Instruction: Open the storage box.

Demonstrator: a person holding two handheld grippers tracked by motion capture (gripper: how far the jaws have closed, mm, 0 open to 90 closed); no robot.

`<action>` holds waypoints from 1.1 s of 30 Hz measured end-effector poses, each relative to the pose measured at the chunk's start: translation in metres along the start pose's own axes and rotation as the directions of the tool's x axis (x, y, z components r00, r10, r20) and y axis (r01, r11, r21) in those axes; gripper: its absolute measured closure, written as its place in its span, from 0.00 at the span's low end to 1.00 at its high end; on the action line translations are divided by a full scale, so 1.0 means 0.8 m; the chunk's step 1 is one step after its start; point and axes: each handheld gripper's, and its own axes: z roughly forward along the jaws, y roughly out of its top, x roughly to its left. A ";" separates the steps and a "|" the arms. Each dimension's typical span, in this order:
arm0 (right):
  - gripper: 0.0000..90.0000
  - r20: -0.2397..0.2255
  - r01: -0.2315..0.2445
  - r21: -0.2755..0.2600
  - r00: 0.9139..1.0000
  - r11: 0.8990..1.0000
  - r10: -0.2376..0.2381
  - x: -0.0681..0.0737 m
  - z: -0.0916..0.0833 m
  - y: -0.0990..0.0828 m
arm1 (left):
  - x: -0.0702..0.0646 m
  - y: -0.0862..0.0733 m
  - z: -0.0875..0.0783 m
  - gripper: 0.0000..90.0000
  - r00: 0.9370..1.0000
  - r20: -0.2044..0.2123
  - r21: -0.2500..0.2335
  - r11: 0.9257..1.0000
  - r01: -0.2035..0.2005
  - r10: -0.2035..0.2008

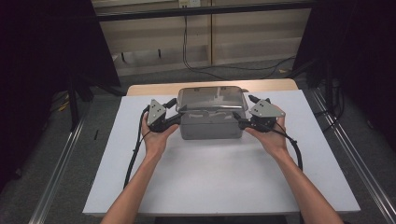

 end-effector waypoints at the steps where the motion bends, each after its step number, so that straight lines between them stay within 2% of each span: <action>1: 0.26 -0.004 0.002 0.001 1.000 1.000 -0.002 0.000 0.000 0.000 | 0.000 0.000 0.000 0.54 1.000 0.000 0.000 1.000 0.000 0.000; 2: 0.28 -0.007 0.006 0.000 1.000 1.000 -0.006 0.000 0.000 0.000 | 0.000 0.000 0.001 0.55 1.000 0.003 -0.007 1.000 0.016 -0.016; 4: 0.30 -0.013 0.007 0.002 1.000 1.000 -0.007 0.000 0.001 0.000 | 0.000 0.001 0.001 0.55 1.000 0.003 -0.001 1.000 0.010 -0.010; 5: 0.34 -0.028 0.003 -0.001 1.000 1.000 -0.003 -0.001 0.003 0.001 | 0.000 0.001 0.002 0.55 1.000 0.001 -0.005 1.000 0.018 -0.018; 6: 0.35 -0.024 0.000 -0.005 1.000 1.000 0.000 -0.002 0.003 0.001 | 0.000 0.001 0.002 0.55 1.000 0.000 -0.003 1.000 0.022 -0.022; 9: 0.40 -0.031 -0.050 -0.025 0.998 0.998 0.049 -0.006 0.004 0.001 | 0.001 0.001 0.002 0.55 1.000 0.000 -0.001 1.000 0.023 -0.023; 10: 0.41 -0.031 -0.053 -0.028 0.998 0.998 0.052 -0.007 0.004 0.001 | 0.001 0.001 0.003 0.55 1.000 -0.002 -0.003 1.000 0.025 -0.025; 19: 0.53 -0.039 -0.037 -0.036 0.999 0.999 0.036 -0.009 0.009 0.001 | 0.003 0.001 0.005 0.55 1.000 -0.003 0.007 1.000 0.021 -0.021; 23: 0.57 -0.036 -0.029 -0.050 0.999 0.998 0.027 -0.012 0.010 0.001 | 0.003 0.001 0.006 0.55 0.999 -0.006 -0.004 0.999 0.041 -0.041; 33: 0.61 -0.026 -0.035 -0.052 0.999 0.998 0.034 -0.021 0.013 -0.002 | 0.007 0.005 0.008 0.56 1.000 0.000 0.007 1.000 0.009 -0.009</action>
